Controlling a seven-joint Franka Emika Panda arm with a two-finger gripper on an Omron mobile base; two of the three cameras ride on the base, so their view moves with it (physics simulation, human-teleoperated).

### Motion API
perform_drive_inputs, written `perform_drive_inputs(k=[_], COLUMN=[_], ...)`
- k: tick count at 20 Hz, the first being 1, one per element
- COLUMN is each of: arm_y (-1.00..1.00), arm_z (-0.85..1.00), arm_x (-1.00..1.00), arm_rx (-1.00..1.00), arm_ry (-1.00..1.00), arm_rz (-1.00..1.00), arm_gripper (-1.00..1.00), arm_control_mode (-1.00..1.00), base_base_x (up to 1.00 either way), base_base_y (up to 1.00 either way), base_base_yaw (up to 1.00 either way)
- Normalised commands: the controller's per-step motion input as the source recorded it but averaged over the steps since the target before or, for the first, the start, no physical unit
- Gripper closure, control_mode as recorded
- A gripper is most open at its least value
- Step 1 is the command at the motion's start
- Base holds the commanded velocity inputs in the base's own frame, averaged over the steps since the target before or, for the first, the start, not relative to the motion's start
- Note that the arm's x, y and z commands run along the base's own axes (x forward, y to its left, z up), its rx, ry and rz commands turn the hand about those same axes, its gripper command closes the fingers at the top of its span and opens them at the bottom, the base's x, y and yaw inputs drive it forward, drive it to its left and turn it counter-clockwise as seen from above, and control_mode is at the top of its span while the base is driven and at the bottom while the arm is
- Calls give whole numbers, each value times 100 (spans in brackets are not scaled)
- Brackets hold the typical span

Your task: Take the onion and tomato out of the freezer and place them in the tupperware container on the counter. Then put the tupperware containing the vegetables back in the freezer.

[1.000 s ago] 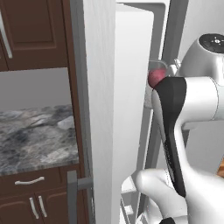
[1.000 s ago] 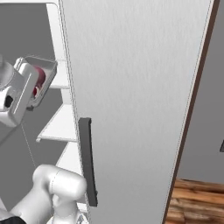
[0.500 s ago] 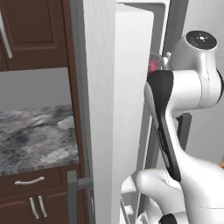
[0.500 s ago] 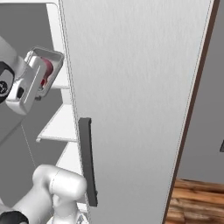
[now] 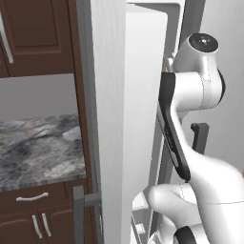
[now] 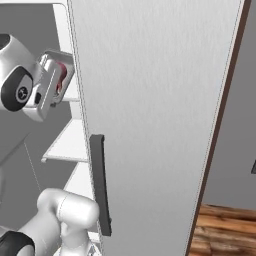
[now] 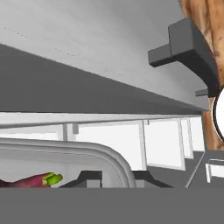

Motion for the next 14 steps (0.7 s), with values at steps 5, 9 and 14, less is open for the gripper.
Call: perform_drive_inputs(k=[5, 9, 14], arm_y=[3, 9, 24], arm_z=[0, 0, 0], arm_x=[50, 54, 44], arm_rx=[0, 0, -1], arm_ry=[0, 0, 0], arm_rz=[10, 9, 3], arm_gripper=[100, 100, 100], arm_control_mode=[-100, -100, -100], base_base_x=[0, 0, 0], base_base_y=[0, 0, 0], base_base_yaw=[0, 0, 0])
